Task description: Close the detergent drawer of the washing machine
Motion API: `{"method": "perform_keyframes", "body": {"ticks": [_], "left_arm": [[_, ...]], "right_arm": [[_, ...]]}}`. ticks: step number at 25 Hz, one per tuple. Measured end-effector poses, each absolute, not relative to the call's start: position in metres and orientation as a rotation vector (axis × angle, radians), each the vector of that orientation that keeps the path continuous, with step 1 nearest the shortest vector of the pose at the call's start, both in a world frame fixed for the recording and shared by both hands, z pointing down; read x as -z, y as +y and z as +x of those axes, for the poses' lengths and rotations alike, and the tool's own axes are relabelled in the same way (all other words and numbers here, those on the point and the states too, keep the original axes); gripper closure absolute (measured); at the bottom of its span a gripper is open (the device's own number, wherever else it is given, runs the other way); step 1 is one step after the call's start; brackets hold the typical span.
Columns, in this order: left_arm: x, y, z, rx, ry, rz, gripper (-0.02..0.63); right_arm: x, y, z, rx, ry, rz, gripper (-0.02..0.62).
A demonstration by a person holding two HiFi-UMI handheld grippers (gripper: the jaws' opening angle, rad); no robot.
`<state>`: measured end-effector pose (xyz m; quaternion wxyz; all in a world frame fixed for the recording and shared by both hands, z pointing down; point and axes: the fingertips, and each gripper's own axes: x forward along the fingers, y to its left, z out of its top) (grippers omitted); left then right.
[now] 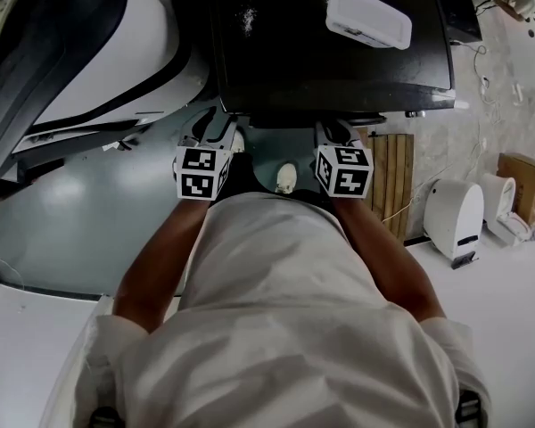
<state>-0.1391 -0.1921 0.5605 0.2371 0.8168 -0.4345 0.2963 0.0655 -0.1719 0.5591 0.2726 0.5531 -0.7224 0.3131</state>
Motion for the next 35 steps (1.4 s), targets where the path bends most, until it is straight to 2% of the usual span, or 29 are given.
{"method": "perform_keyframes", "body": {"ticks": [19,35], "left_arm": [[-0.520,-0.136,-0.132,-0.720,-1.241,2.273,0.459],[-0.472,-0.067,-0.098,-0.600,-1.185,2.313,0.586]], "right_arm": [[-0.514,-0.130,0.054,-0.729,-2.086,1.414,0.541],[-0.463,-0.073,0.054,-0.712,-2.302,1.300,0.563]]}}
